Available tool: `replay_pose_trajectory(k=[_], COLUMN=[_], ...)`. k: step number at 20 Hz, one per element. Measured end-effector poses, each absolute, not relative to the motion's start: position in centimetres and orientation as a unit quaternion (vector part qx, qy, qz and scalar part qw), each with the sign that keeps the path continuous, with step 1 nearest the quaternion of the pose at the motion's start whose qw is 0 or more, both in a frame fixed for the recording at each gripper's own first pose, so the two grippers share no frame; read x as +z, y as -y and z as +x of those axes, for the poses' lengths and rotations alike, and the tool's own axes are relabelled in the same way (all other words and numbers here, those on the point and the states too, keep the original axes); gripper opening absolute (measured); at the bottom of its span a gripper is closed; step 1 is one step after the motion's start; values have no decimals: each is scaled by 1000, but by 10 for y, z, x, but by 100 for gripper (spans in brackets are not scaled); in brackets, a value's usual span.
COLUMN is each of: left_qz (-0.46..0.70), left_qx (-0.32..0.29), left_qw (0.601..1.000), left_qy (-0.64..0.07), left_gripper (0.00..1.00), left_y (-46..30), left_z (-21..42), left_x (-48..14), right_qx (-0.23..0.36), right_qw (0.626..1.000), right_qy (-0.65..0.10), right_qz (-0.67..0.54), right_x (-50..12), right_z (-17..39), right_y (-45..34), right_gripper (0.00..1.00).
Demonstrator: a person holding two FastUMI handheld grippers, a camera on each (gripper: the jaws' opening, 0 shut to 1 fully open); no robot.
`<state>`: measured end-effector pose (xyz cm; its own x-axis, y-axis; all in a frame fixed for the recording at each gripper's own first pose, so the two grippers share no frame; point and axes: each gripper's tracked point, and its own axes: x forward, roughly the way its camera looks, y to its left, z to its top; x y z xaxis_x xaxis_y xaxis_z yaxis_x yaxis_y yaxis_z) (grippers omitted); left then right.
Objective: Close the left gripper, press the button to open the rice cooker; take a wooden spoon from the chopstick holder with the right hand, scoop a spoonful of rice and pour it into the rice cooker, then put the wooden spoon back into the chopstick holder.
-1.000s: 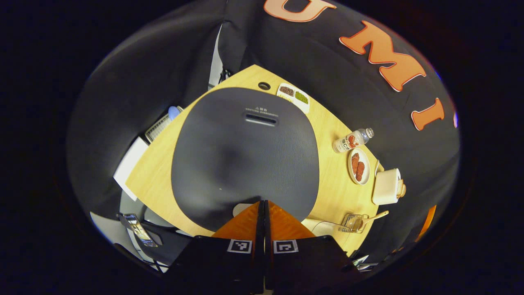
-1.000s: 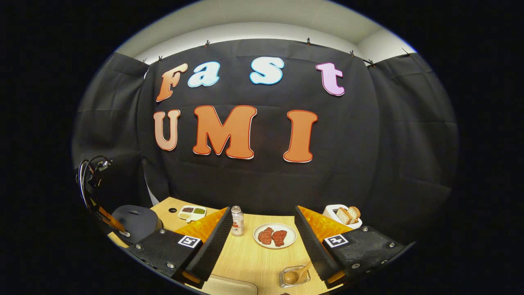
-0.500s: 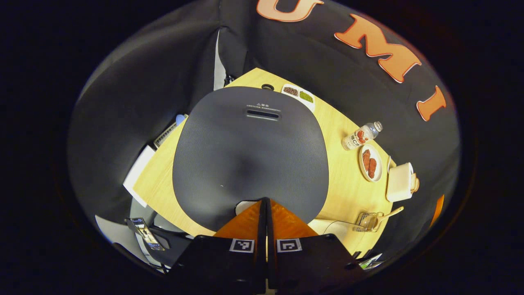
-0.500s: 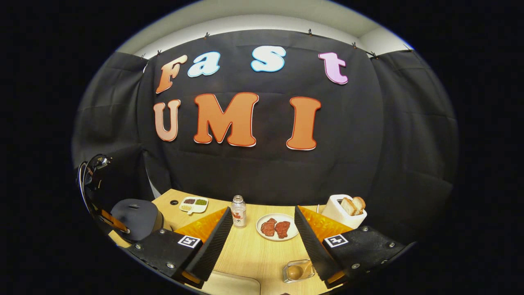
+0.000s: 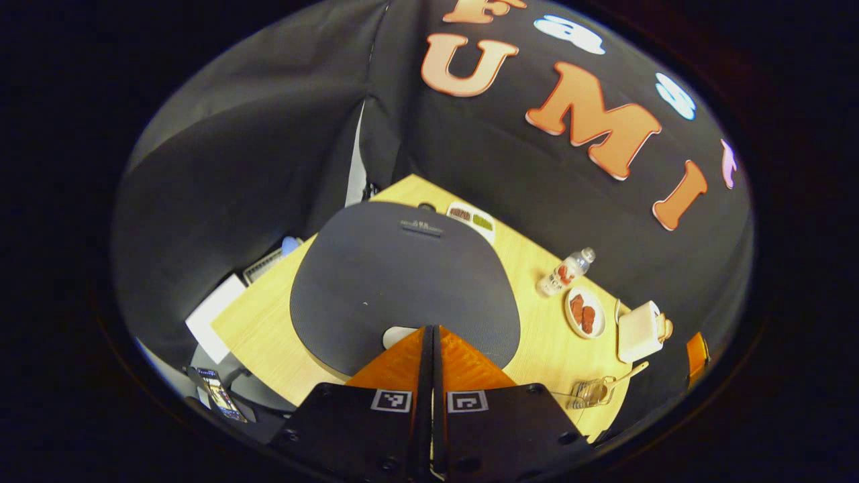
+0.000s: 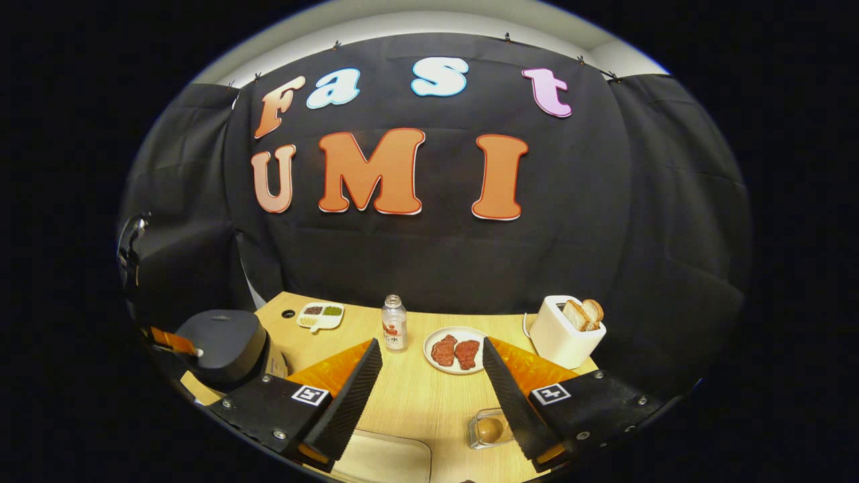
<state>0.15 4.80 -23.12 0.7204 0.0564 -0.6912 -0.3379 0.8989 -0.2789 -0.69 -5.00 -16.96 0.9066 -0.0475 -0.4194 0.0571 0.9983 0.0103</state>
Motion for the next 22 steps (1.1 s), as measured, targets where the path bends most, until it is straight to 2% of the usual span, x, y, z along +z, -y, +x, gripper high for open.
replay_pose_trajectory(k=[2, 6, 7, 10, 11, 13, 14, 20, 22], left_qz=[-174, -147, -131, -82, -74, -62, -51, 1, 20], left_qx=[116, 121, 117, 111, 108, 106, 113, 111, 101], left_qw=[934, 964, 969, 977, 979, 982, 982, 990, 992], left_qy=[-289, -184, -171, -163, -158, -145, -139, -89, -73], left_gripper=[6, 6, 6, 18, 18, 25, 35, 75, 80], left_y=[-55, -44, -42, -33, -29, -25, -27, -13, 0], left_z=[11, 8, 7, -3, -3, -7, -10, -29, -32], left_x=[-202, -149, -144, -139, -137, -132, -130, -113, -110], right_qx=[-31, -46, -50, -61, -64, -71, -77, -102, -103], right_qw=[974, 970, 969, 965, 964, 961, 960, 946, 941], right_qy=[-223, -240, -244, -255, -258, -266, -269, -308, -323], right_qz=[10, 9, 9, 8, 9, 9, 8, 9, 7], right_x=[-178, -195, -198, -210, -214, -222, -227, -270, -290], right_z=[-10, -14, -15, -17, -19, -21, -24, -43, -44], right_y=[56, 75, 79, 93, 97, 106, 113, 151, 160], right_gripper=[94, 94, 94, 94, 94, 94, 94, 94, 93])
